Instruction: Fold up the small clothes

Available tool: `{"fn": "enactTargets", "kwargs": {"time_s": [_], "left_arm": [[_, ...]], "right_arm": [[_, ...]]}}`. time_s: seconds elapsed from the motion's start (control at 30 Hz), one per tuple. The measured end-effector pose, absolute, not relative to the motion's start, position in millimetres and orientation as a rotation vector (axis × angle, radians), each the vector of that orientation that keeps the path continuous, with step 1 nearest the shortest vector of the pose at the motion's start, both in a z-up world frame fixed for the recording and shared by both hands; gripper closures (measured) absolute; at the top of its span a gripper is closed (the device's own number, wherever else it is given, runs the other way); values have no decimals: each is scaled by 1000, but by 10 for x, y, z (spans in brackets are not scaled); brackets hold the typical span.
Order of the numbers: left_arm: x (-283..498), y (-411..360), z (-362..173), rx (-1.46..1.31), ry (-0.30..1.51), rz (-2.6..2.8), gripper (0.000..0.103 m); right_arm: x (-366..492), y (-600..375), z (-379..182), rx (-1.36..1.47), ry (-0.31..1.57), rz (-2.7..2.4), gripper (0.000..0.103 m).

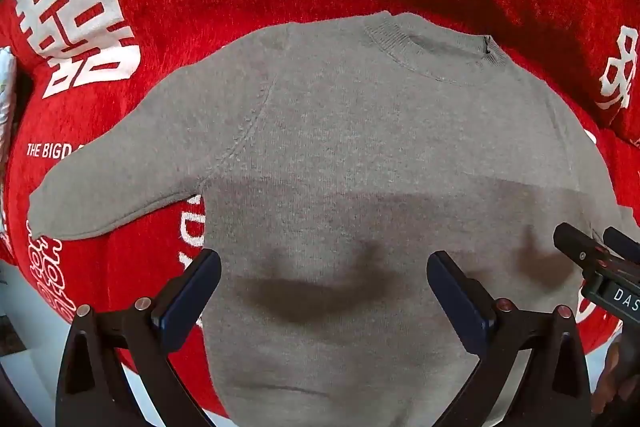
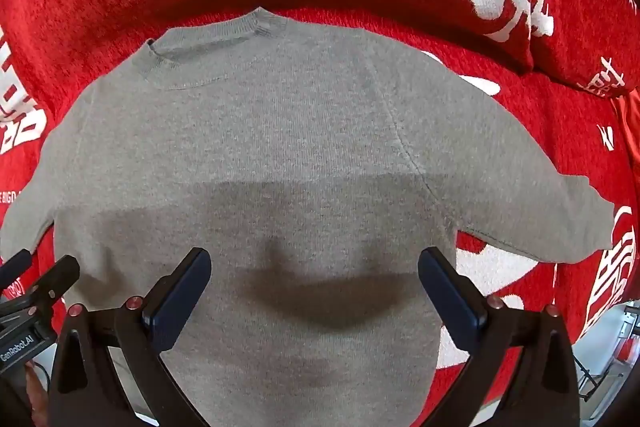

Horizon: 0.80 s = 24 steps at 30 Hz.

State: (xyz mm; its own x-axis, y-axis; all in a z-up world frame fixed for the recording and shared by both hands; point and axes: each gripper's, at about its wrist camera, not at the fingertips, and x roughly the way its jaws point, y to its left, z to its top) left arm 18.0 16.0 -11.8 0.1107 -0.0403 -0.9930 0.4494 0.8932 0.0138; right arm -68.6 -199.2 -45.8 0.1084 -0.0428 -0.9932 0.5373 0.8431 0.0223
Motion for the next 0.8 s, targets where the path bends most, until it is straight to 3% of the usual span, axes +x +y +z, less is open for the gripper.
{"fn": "enactTargets", "kwargs": {"time_s": [0.8], "left_arm": [[187,200,-66,357,1408,-359,0]], "right_arm": [[-635,-1899,-426,423,1394,-452,0]]}}
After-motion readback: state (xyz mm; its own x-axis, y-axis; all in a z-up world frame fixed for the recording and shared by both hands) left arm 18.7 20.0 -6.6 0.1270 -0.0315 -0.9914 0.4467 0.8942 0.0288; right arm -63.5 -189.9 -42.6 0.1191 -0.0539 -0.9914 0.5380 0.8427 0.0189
